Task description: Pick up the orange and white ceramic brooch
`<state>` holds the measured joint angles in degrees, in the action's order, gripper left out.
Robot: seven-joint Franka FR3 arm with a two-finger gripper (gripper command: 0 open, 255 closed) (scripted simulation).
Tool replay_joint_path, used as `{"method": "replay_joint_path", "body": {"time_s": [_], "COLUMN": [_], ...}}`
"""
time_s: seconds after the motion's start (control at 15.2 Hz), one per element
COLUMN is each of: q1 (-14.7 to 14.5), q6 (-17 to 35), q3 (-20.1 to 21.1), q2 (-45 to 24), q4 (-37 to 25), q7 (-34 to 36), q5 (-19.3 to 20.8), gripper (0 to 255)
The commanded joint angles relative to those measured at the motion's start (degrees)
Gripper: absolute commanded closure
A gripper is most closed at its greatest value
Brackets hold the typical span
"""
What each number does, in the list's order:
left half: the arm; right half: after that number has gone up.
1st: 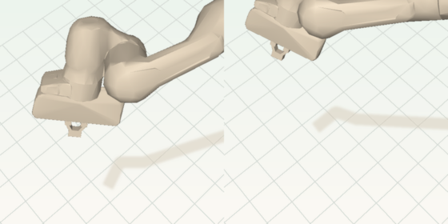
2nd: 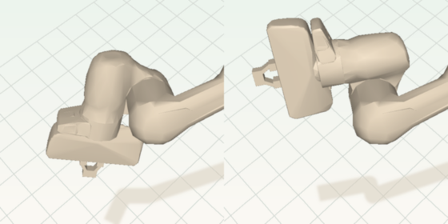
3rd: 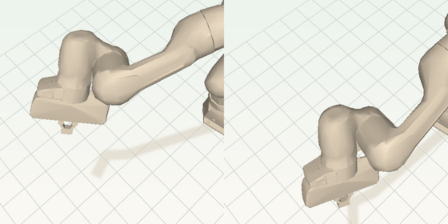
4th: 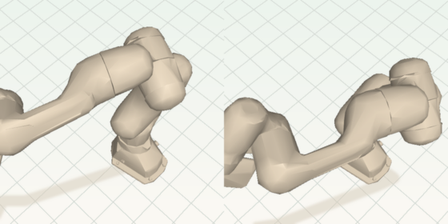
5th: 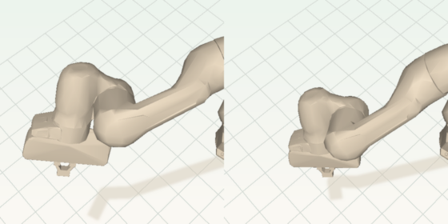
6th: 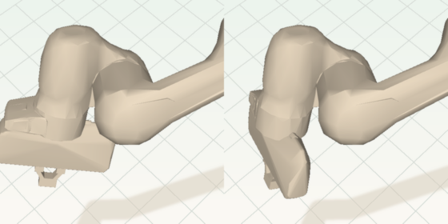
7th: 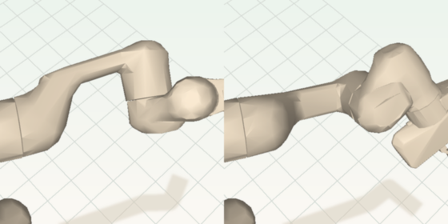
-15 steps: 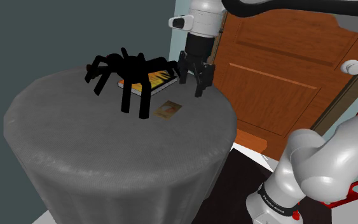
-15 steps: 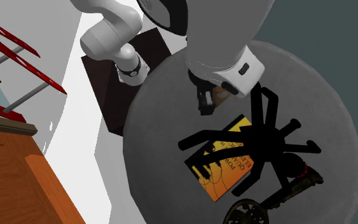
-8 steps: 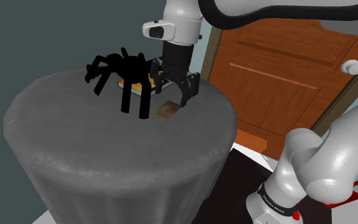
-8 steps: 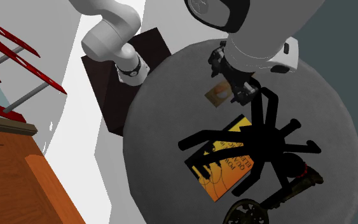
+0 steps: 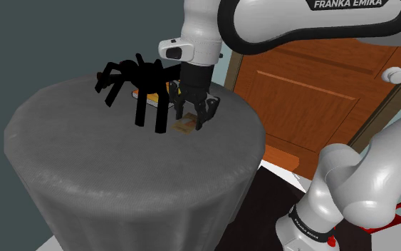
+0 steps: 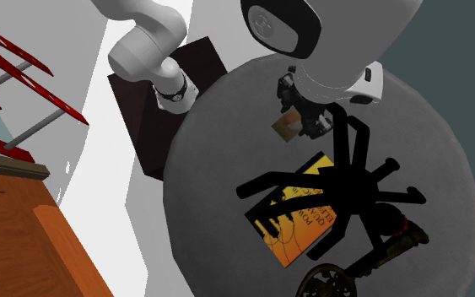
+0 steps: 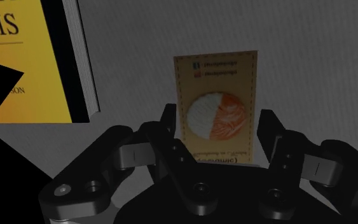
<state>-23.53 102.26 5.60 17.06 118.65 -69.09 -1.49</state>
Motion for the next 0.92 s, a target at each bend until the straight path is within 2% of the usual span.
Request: {"method": "replay_joint_path", "body": {"time_s": [0.0, 0.53, 0.86], "q1": [0.00, 0.00, 0.04], "q6": [0.27, 0.30, -3.55], "q3": [0.00, -0.01, -0.06], "q2": [-0.10, -0.19, -0.35], "q4": [0.25, 0.19, -3.83], "q7": [0.00, 0.01, 0.02], "q5": [0.02, 0.03, 0.08], "gripper": [255, 255, 255]}}
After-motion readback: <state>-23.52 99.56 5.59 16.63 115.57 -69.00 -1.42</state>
